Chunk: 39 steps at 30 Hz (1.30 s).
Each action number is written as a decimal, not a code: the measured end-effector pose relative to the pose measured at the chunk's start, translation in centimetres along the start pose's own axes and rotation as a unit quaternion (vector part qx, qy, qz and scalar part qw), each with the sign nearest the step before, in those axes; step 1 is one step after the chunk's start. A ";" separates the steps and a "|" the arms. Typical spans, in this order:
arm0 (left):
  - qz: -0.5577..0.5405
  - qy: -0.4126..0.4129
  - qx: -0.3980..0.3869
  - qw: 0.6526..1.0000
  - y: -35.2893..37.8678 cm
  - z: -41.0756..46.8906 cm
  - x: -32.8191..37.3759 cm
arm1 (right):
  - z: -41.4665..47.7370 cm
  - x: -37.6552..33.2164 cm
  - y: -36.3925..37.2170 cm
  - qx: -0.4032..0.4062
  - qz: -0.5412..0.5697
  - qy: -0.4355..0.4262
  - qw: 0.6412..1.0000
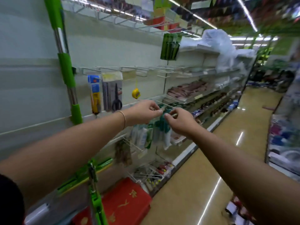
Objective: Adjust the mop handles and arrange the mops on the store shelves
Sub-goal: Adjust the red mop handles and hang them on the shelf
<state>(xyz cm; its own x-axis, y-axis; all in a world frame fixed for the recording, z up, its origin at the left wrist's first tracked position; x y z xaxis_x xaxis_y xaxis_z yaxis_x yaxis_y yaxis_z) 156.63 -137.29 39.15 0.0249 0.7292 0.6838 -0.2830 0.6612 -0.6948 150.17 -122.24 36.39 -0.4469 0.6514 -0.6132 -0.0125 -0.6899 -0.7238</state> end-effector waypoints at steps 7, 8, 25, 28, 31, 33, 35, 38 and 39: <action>-0.009 0.071 -0.064 0.995 11.5 5.0 8.1 | -0.6 12.2 -8.9 0.079 -0.031 0.091 0.992; -0.015 0.076 -0.074 0.994 12.8 5.6 9.0 | -0.8 13.5 -10.0 0.081 -0.031 0.108 0.990; -0.088 0.139 -0.193 0.967 29.7 17.9 15.4 | 1.9 31.6 -18.0 0.160 -0.050 0.252 0.953; -0.095 0.151 -0.208 0.962 32.0 21.8 15.8 | 4.7 34.2 -18.4 0.177 -0.055 0.272 0.944; -0.097 0.162 -0.224 0.956 33.9 26.7 16.2 | 8.3 36.7 -18.4 0.184 -0.054 0.288 0.938; -0.108 0.163 -0.235 0.952 34.9 29.9 16.3 | 11.0 38.2 -18.4 0.185 -0.050 0.295 0.936; -0.117 0.167 -0.240 0.949 35.6 33.1 16.3 | 13.9 39.6 -18.5 0.189 -0.047 0.299 0.934; -0.122 0.182 -0.238 0.946 36.7 37.8 16.0 | 18.2 41.4 -18.9 0.200 -0.057 0.304 0.930; -0.123 0.185 -0.237 0.946 37.0 39.2 15.8 | 19.5 41.9 -18.9 0.203 -0.057 0.306 0.928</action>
<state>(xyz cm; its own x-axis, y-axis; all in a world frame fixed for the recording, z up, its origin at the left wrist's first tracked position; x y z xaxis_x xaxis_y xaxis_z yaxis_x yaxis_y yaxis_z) 108.95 -108.18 33.01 0.3926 0.4961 0.7744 0.2346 0.7601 -0.6059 114.24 -88.06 30.49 0.1681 0.6988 -0.6952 -0.4210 -0.5868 -0.6917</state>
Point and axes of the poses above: each hand's wrist, its own z-axis towards the middle knuckle, its own y-axis out of the palm, x = y × z, the point moved 4 cm from there along z, towards the middle knuckle, and after that the axes turned 7 degrees about x, right-handed, at the moved point
